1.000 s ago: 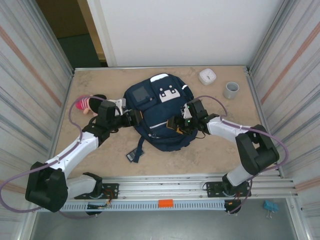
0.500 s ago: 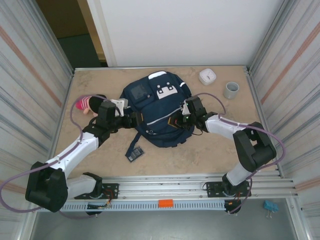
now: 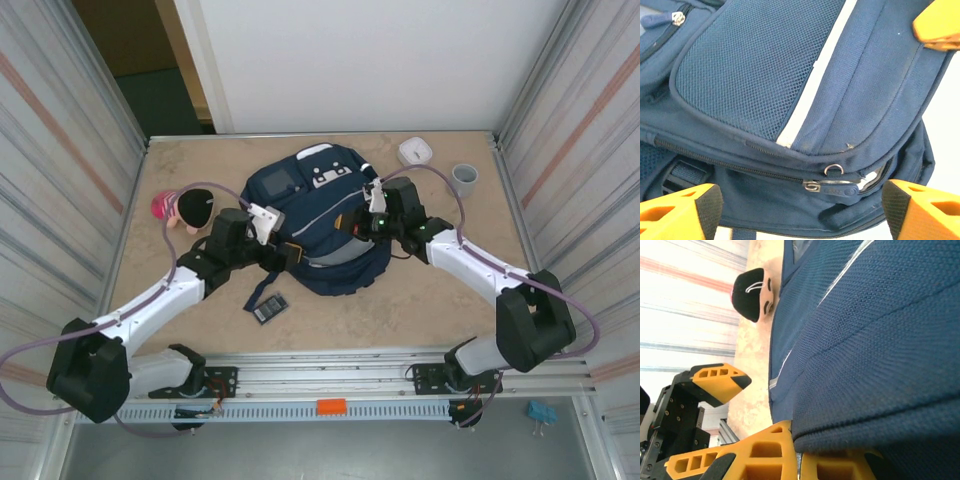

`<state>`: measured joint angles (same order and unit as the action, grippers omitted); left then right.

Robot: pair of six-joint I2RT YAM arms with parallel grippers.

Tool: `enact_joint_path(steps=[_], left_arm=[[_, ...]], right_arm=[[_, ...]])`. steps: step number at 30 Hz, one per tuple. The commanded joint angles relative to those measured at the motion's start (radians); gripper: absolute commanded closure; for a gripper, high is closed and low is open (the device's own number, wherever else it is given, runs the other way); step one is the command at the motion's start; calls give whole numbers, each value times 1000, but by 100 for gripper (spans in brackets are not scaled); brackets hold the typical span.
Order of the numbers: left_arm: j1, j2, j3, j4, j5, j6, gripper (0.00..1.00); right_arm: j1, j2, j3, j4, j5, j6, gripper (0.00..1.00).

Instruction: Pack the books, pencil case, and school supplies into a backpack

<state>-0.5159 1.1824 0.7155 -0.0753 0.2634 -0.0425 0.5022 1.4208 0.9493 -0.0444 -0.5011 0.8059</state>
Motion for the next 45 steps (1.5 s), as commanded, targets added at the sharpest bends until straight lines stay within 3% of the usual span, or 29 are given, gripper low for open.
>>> enact_joint_path(steps=[1, 7, 10, 15, 23, 28, 30, 36, 38, 45], left_arm=[[-23, 25, 59, -56, -61, 126, 14], [-52, 36, 61, -76, -101, 343, 13], [-85, 37, 32, -47, -128, 514, 14], [-146, 67, -76, 168, -256, 821, 15], [-151, 191, -66, 316, -285, 1014, 20], [-167, 254, -60, 424, -292, 1042, 25], [-189, 273, -52, 447, -277, 1051, 32], [-272, 327, -49, 524, -263, 1113, 75], [-293, 313, -55, 506, -262, 1111, 98], [-318, 101, -103, 304, -183, 1011, 100]], right_arm=[[-9, -60, 71, 1, -14, -58, 100], [-31, -72, 130, -66, -74, -79, 100], [-35, -73, 165, -129, -99, -112, 100], [-48, -78, 181, -176, -141, -137, 100], [-81, -104, 219, -278, -208, -203, 100], [-112, -112, 228, -318, -271, -218, 100], [-123, -113, 228, -328, -285, -224, 100], [-167, -103, 217, -343, -358, -230, 100], [-180, -100, 217, -358, -365, -246, 100], [-228, -60, 215, -367, -394, -281, 100]])
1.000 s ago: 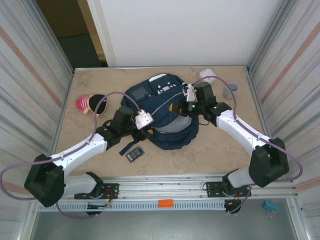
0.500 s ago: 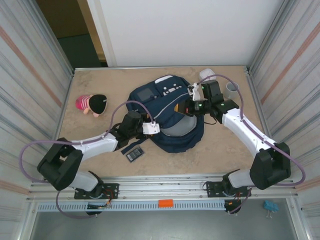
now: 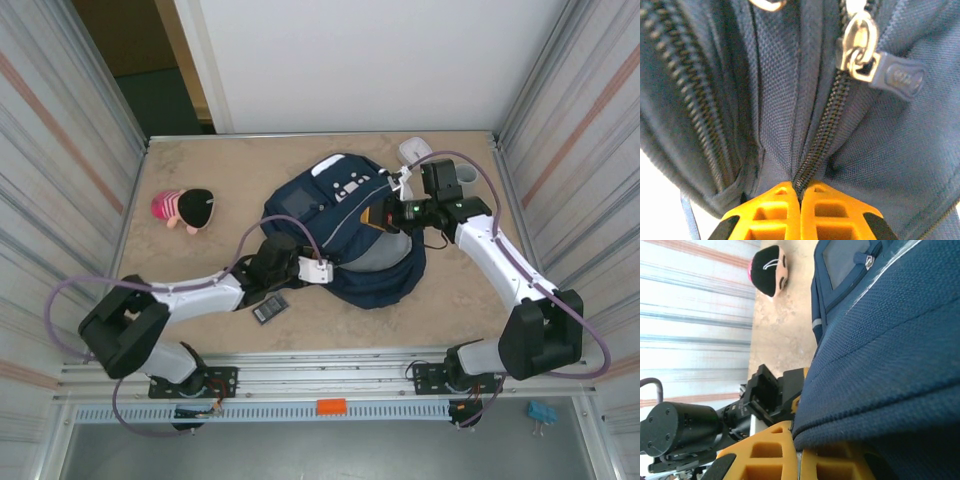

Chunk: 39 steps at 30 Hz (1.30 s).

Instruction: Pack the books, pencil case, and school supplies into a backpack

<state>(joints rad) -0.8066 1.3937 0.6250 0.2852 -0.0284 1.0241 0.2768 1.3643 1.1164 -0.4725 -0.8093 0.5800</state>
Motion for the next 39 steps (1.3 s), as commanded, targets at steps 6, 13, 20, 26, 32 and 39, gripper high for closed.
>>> enact_joint_path(steps=[6, 13, 20, 26, 32, 39], left_arm=[[-28, -273, -62, -142, 130, -160, 100], [-28, -232, -28, -123, 133, -376, 100], [-28, -219, -20, -104, 111, -593, 100], [-26, -180, -7, -80, 34, -732, 100], [-23, -109, 40, -99, 33, -848, 100], [-2, -87, 59, -87, 79, -948, 100]], right_arm=[[-11, 87, 70, 97, -51, -80, 100], [-19, 168, 114, 147, 1, -120, 98], [-39, 206, 123, 116, 38, -166, 74], [-38, 116, 98, 20, 131, -204, 56], [-4, -32, 59, -105, 289, -236, 50], [109, -186, 92, -360, 565, -289, 50]])
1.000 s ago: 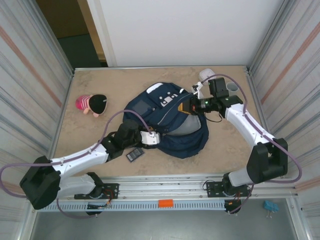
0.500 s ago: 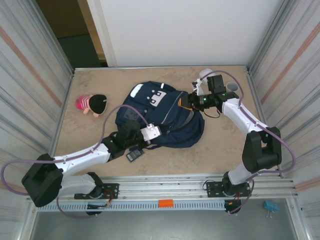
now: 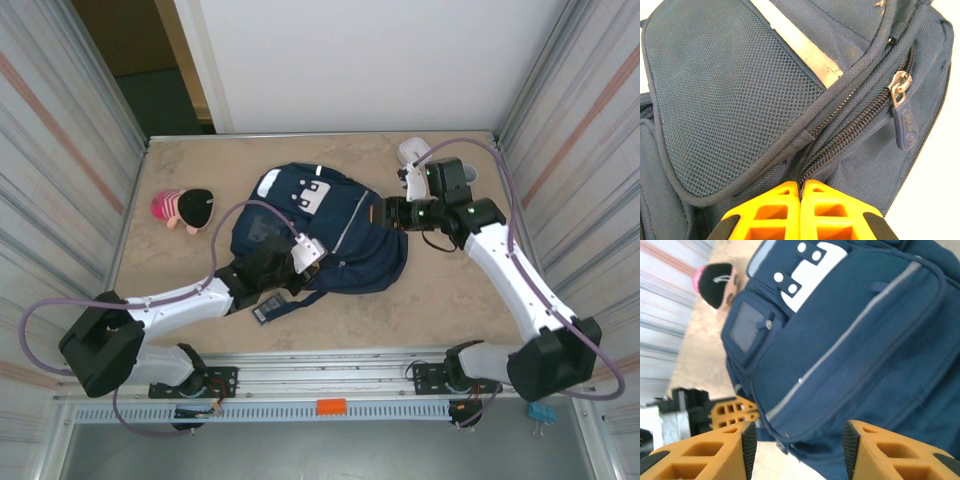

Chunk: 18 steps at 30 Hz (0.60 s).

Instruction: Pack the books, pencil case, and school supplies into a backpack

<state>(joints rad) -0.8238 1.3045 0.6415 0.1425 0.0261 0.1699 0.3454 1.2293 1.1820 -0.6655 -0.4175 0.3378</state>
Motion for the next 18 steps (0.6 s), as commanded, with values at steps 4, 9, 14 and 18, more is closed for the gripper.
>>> enact_joint_path(steps=[4, 9, 14, 18], left_arm=[[32, 4, 57, 39, 54, -113, 100], [48, -5, 80, 0, 97, -122, 100], [60, 1, 93, -10, 130, -122, 100], [63, 6, 102, -14, 149, -121, 100]], right_arm=[[152, -128, 11, -238, 287, 8, 51], [312, -192, -69, -182, 298, 131, 53], [407, -209, -172, -63, 308, 239, 53], [412, -152, -219, 9, 282, 249, 52]])
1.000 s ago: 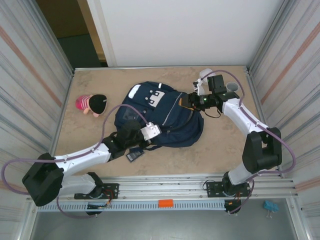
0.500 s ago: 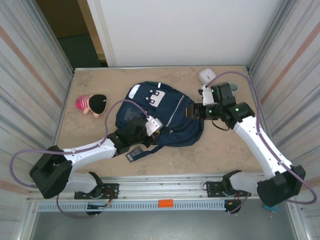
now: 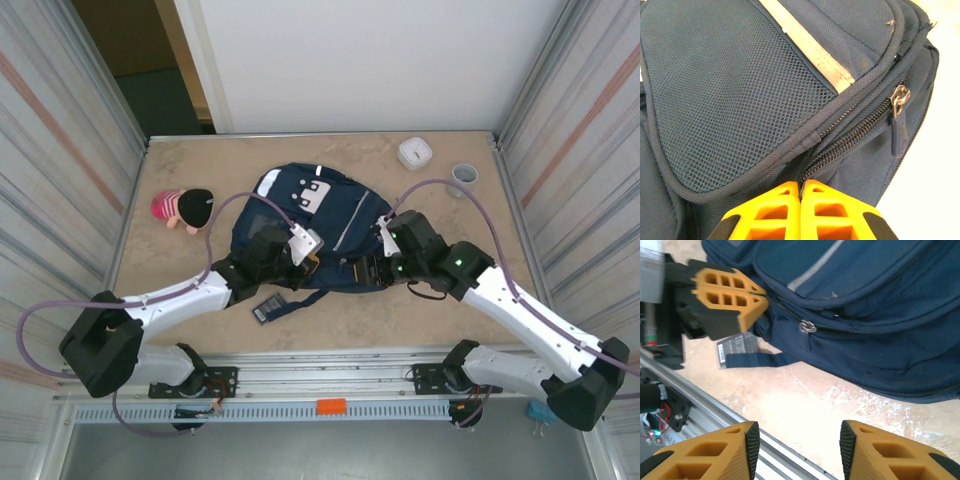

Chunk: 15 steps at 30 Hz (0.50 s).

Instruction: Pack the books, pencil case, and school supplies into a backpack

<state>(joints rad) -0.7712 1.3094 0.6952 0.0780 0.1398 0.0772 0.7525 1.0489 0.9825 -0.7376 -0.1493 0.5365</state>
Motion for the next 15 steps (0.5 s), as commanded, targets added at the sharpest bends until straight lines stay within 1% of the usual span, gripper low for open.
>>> enact_joint_path(steps=[1, 4, 7, 9, 15], left_arm=[[10, 2, 49, 51, 42, -28, 100], [13, -1, 54, 45, 49, -32, 100], [15, -5, 55, 43, 51, -32, 100], [19, -8, 56, 44, 54, -33, 100], [23, -9, 61, 49, 73, -36, 100]], right_arm=[[5, 50, -23, 96, 11, 44, 51], [5, 112, -23, 138, -1, 37, 51], [13, 157, -33, 209, -23, 58, 50], [22, 182, -38, 250, -16, 77, 50], [52, 260, -33, 289, 97, 110, 50]])
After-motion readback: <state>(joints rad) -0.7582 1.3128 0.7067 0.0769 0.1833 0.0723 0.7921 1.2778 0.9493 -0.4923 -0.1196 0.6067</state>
